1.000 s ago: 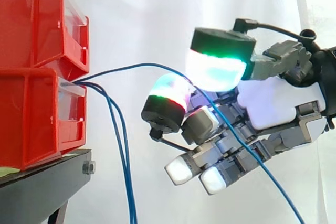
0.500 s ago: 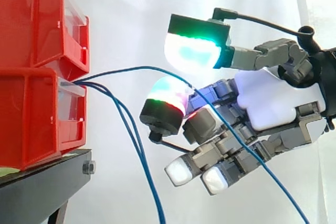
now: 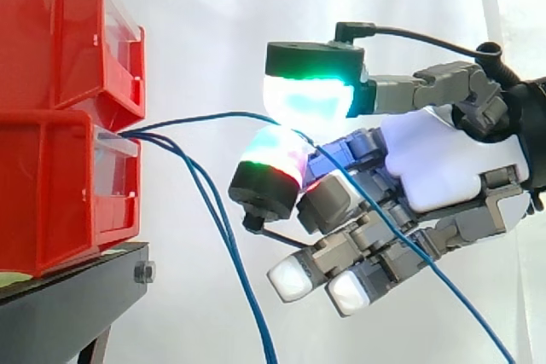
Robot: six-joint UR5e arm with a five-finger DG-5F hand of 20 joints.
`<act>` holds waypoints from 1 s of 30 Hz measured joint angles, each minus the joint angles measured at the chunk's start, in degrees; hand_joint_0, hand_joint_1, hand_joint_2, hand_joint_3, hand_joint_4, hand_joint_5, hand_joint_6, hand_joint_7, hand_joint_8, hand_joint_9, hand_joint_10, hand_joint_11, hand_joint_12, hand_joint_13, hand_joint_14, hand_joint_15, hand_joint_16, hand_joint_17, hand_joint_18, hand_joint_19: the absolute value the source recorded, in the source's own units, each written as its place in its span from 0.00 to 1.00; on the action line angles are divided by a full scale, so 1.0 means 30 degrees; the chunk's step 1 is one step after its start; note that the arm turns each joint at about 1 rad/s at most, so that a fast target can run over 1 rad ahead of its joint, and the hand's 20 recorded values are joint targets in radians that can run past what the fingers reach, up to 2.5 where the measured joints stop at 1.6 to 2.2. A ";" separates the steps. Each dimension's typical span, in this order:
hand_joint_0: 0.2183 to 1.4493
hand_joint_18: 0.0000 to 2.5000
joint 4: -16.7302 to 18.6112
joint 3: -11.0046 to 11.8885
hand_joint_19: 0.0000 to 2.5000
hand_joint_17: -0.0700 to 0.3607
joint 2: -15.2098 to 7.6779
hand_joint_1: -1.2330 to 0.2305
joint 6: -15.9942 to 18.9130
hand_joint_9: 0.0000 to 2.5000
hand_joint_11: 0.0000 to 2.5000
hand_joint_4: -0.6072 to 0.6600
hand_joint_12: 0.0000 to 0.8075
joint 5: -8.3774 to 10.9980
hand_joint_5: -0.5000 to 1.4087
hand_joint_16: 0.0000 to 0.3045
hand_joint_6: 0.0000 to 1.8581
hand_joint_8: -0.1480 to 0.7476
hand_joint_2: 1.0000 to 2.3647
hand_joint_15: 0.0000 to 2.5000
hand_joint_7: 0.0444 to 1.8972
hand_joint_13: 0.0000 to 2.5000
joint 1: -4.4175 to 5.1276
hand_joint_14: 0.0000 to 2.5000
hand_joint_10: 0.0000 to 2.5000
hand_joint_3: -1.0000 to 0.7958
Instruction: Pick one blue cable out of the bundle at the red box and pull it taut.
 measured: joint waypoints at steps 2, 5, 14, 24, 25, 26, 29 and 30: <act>0.32 0.30 0.0008 0.0000 0.18 0.46 -0.0002 0.28 0.0000 0.43 0.47 0.50 0.49 0.0002 0.18 0.19 0.48 0.58 0.01 0.16 0.59 0.29 0.0001 0.01 0.00 0.53; 0.32 0.30 0.0015 0.0001 0.17 0.46 -0.0002 0.27 0.0001 0.43 0.47 0.47 0.48 0.0005 0.19 0.19 0.48 0.58 0.01 0.16 0.61 0.29 0.0000 0.01 0.00 0.56; 0.33 0.29 -0.0534 0.0001 0.16 0.47 0.0039 0.26 -0.0106 0.43 0.47 0.41 0.50 -0.0004 0.19 0.19 0.48 0.57 0.01 0.15 0.64 0.27 -0.0004 0.01 0.00 0.59; 0.33 0.27 -0.3857 -0.0022 0.15 0.48 0.0849 0.26 -0.0741 0.41 0.44 0.42 0.51 0.0897 0.19 0.20 0.48 0.57 0.01 0.14 0.64 0.25 -0.0067 0.00 0.01 0.59; 0.33 0.27 -0.4109 -0.0024 0.15 0.48 0.0944 0.26 -0.0856 0.41 0.43 0.42 0.50 0.1007 0.19 0.20 0.48 0.58 0.01 0.14 0.64 0.25 -0.0079 0.00 0.00 0.59; 0.33 0.27 -0.4447 -0.0035 0.15 0.48 0.1069 0.26 -0.0996 0.40 0.44 0.42 0.50 0.1124 0.19 0.20 0.48 0.58 0.01 0.14 0.64 0.24 -0.0101 0.00 0.01 0.59; 0.33 0.26 -0.5089 -0.0168 0.15 0.48 0.1417 0.27 -0.1227 0.40 0.43 0.42 0.50 0.1257 0.19 0.20 0.48 0.58 0.01 0.13 0.64 0.24 -0.0166 0.00 0.01 0.59; 0.33 0.26 -0.5208 -0.0299 0.15 0.48 0.1550 0.27 -0.1268 0.40 0.43 0.42 0.50 0.1269 0.19 0.20 0.48 0.58 0.01 0.14 0.63 0.24 -0.0184 0.00 0.01 0.59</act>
